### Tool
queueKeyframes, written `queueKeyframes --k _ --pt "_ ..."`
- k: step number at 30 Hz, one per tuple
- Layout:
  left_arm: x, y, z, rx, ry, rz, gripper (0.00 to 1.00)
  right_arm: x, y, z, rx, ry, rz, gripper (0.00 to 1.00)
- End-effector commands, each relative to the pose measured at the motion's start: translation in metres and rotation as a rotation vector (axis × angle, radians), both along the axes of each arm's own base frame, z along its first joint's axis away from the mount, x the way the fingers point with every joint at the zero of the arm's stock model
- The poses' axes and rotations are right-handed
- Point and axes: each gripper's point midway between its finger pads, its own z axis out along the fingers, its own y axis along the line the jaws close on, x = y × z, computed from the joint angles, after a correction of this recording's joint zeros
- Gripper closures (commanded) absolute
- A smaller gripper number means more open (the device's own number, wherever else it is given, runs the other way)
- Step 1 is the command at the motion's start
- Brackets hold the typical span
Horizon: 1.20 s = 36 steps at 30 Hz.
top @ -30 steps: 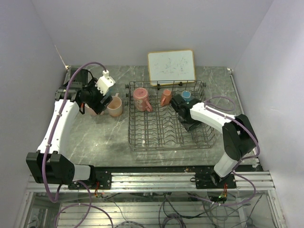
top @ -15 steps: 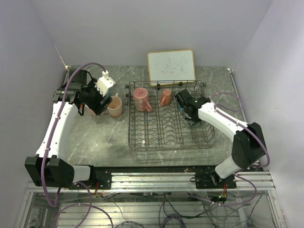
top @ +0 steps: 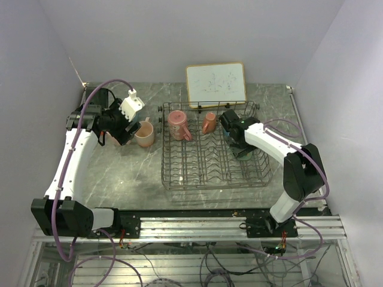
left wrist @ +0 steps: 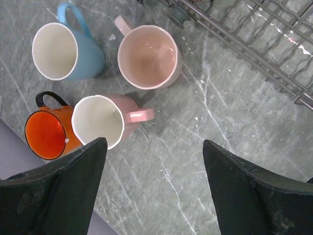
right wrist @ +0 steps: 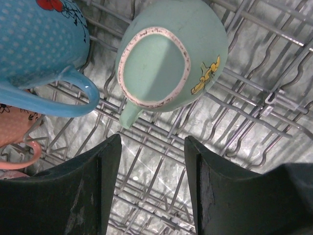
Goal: Unload the cups from the dish rack
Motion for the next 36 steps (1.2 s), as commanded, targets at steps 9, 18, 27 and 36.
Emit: queueKeyframes --k 9,18,27,36 --pt "-0.005 0.003 0.004 -0.003 -0.015 -0.015 0.1 0.003 -0.009 -0.013 0.065 0.054 -0.163 0.45" --pt "-0.006 0.006 0.001 -0.003 -0.011 -0.015 0.11 -0.002 -0.02 -0.013 0.049 0.042 -0.149 0.47" --pt "-0.007 0.005 0.007 -0.011 -0.02 -0.015 0.11 -0.014 -0.02 -0.016 0.005 0.086 -0.048 0.55" --pt "-0.008 0.003 0.012 -0.024 -0.024 -0.017 0.11 -0.031 -0.031 -0.008 -0.051 0.079 -0.01 0.57"
